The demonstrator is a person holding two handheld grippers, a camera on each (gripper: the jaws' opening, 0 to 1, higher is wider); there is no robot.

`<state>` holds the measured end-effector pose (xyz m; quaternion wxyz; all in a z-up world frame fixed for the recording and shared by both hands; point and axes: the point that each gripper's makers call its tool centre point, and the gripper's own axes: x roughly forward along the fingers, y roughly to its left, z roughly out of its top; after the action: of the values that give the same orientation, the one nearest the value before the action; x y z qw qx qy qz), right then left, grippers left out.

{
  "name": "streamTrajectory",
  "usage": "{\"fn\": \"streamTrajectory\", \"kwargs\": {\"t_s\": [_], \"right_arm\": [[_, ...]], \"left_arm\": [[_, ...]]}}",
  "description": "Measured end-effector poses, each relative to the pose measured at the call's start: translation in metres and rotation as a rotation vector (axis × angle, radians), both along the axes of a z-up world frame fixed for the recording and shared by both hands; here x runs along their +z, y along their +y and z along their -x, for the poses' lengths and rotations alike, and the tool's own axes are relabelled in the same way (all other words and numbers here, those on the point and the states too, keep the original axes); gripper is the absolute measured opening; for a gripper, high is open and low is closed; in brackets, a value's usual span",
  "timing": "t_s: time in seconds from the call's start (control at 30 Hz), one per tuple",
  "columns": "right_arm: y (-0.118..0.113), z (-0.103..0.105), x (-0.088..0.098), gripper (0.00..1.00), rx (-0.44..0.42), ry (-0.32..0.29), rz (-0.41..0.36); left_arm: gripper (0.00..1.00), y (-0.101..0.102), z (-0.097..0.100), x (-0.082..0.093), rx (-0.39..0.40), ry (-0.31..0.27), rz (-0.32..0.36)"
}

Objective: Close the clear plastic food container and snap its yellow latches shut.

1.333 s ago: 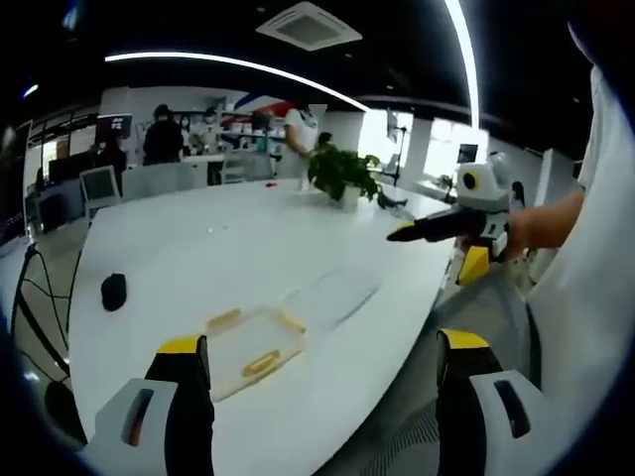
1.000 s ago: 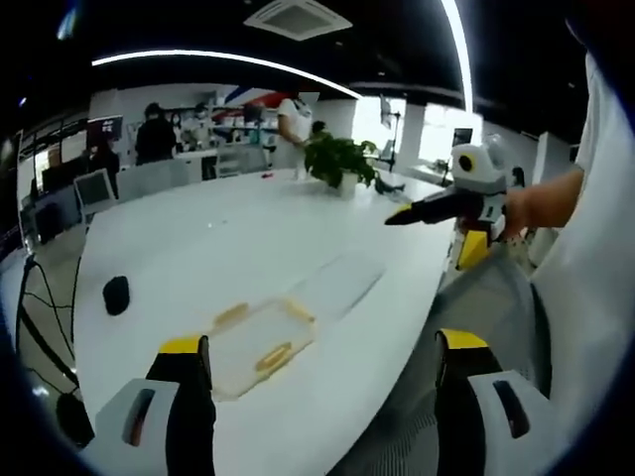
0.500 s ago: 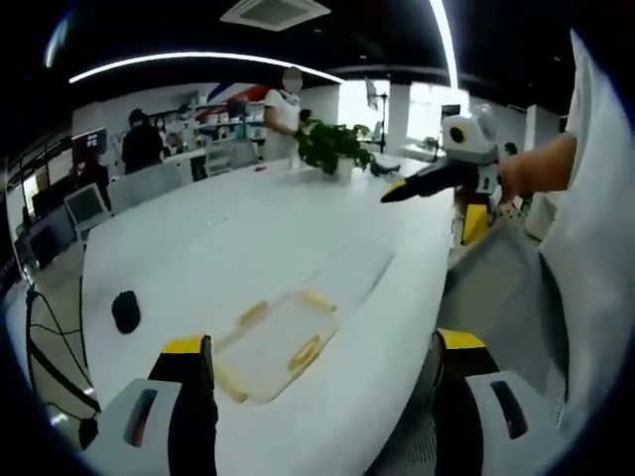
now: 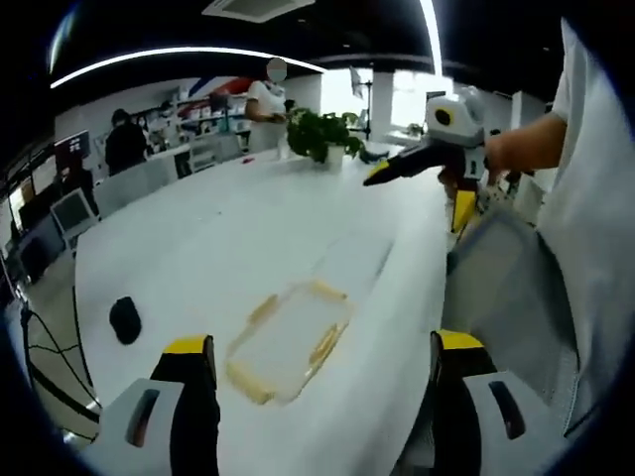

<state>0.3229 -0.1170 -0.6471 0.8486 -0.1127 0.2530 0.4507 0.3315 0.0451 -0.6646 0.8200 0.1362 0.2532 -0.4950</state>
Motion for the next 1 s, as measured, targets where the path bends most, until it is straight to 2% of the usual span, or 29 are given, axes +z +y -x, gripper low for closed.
{"fn": "streamTrajectory", "kwargs": {"t_s": [0.13,0.23,0.37,0.6,1.0], "right_arm": [[-0.001,-0.008,-0.001,0.93,0.007,-0.011,0.014],[0.0,-0.011,-0.005,0.91,0.038,-0.022,0.043],[0.007,-0.013,-0.007,0.91,0.072,-0.023,0.044],[0.015,-0.013,-0.025,0.88,0.166,-0.028,0.13],[0.023,-0.024,-0.044,0.84,0.227,-0.021,0.191]], "left_arm": [[0.87,0.004,-0.003,-0.008,-0.05,-0.01,-0.049],[0.87,0.007,-0.007,-0.012,-0.065,-0.007,-0.065],[0.87,0.011,-0.012,-0.017,-0.083,0.003,-0.076],[0.85,0.016,-0.017,-0.025,-0.144,-0.002,-0.126],[0.8,0.03,-0.027,-0.041,-0.217,0.002,-0.201]]}}
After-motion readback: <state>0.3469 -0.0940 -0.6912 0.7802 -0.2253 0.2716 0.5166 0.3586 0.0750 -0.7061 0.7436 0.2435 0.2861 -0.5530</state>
